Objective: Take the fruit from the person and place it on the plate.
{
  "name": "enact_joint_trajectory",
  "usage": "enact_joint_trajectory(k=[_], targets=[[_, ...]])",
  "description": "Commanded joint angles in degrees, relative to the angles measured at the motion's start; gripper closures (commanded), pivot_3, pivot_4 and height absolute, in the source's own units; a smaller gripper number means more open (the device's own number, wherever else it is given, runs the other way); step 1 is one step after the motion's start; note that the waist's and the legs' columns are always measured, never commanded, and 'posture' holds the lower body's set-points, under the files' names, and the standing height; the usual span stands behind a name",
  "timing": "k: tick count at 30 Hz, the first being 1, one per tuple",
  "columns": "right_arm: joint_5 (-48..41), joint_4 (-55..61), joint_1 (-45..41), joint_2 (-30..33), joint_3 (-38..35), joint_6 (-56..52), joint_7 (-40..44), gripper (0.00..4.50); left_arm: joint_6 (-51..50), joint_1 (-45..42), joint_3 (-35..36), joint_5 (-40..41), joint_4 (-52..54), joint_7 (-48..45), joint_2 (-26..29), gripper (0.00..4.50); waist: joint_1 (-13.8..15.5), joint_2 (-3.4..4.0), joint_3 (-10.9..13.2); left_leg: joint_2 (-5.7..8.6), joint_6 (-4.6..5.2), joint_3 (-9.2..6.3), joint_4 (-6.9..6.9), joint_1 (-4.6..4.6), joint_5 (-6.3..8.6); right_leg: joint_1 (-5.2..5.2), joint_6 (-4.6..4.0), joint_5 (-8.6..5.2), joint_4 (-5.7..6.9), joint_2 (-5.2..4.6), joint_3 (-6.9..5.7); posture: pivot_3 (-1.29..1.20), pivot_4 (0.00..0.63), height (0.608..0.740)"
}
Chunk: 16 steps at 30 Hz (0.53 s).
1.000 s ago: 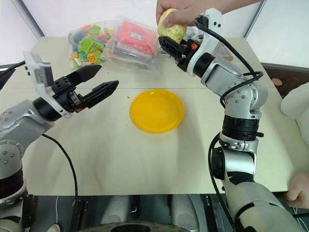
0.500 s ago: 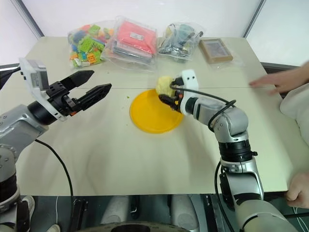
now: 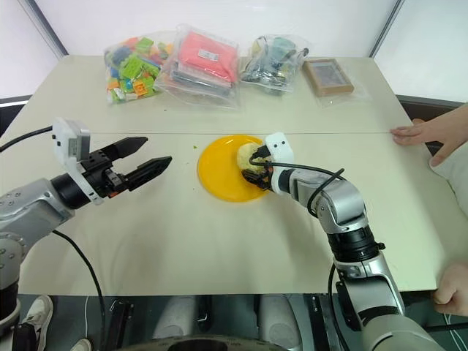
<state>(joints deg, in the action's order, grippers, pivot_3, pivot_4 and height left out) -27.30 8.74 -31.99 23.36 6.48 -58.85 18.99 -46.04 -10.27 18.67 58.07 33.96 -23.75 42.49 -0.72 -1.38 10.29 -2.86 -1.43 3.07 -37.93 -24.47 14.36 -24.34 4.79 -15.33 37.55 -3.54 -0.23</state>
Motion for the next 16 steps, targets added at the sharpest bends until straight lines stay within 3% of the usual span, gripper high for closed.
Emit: enact_joint_trajectory(k=[1,10,16], targets=[[-0.90,4.27,-0.42,1.37,-2.55,0.17,2.12,0.02,0.77,-1.26,-0.27,0.15,1.04,-0.84,0.14,0.00,0.00,0.00,0.00,0.00,0.00,0.00,0.00,0.01,0.00,0.00,0.00,0.00,0.00,0.00,0.00,0.00,0.150,0.731],[-12.42,13.65,6.86,21.82,-19.41,8.55,28.99,0.02,0.80,-2.20,-0.05,0.14,0.27,-3.07,1.33,0.00,0.37,-0.01,0.00,0.03,0.03,0.00,0.01,-0.01,0.02,0.09,0.00,0.00,-0.19,-0.03,-0.01,0.00,0.150,0.731],[-13.40,12.50,11.22,27.89,-25.03,8.53,31.37,0.02,0.95,-2.94,-0.75,0.49,-0.58,-3.72,0.79,0.00,-0.11,-0.02,0.00,-0.03,0.04,-0.02,0.01,0.08,0.02,0.13,0.00,-0.01,-0.16,0.07,0.01,0.00,0.150,0.731]])
